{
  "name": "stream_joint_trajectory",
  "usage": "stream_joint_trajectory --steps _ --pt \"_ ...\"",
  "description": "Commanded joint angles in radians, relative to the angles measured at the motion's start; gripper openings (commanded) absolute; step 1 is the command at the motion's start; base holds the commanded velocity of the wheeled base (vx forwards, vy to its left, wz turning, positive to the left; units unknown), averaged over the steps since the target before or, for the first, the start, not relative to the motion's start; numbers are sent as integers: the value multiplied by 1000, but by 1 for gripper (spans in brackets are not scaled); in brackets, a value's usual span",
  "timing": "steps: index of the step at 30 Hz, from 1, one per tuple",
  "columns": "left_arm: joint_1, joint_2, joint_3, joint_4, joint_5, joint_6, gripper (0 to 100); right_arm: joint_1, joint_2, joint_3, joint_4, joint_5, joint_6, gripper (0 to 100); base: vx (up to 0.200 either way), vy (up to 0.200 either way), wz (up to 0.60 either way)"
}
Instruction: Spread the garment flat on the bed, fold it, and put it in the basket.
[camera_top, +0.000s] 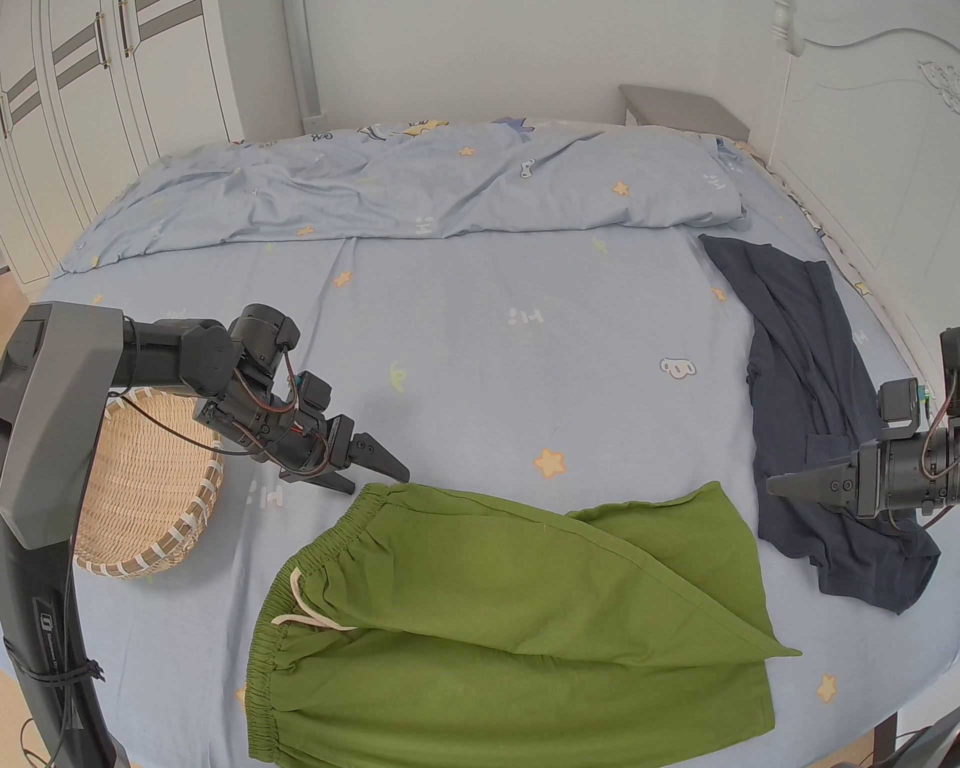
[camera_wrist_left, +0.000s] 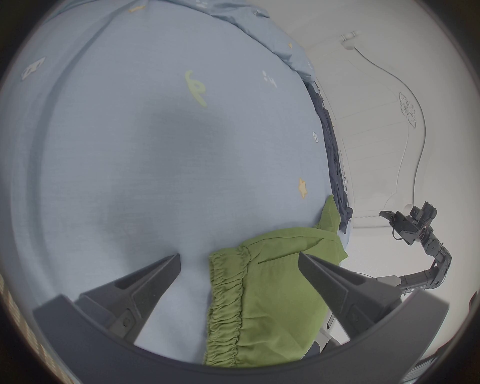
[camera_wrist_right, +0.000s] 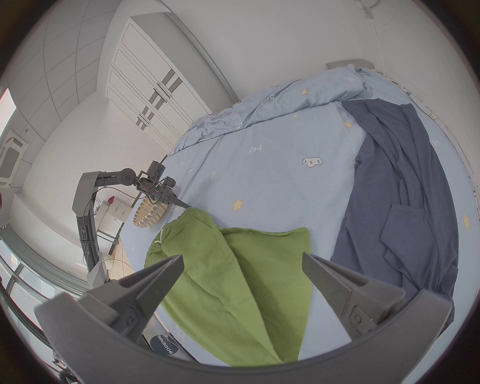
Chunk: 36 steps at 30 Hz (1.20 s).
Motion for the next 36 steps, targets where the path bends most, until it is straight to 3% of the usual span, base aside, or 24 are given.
stream_joint_trajectory --steps 1,8,9,26,36 --pt "-9 16 -4 1 -4 -2 100 5 6 1 0 0 0 100 0 0 0" --pt "-21 30 -15 1 -5 -4 100 14 11 3 0 0 0 100 0 0 0" --pt "-21 32 -17 2 -5 -5 0 14 11 3 0 0 2 100 0 0 0" --pt "-4 -2 -6 4 -5 -7 0 31 29 4 0 0 3 100 0 0 0" --pt "82 -105 -3 1 -5 -10 0 16 40 18 0 0 3 100 0 0 0"
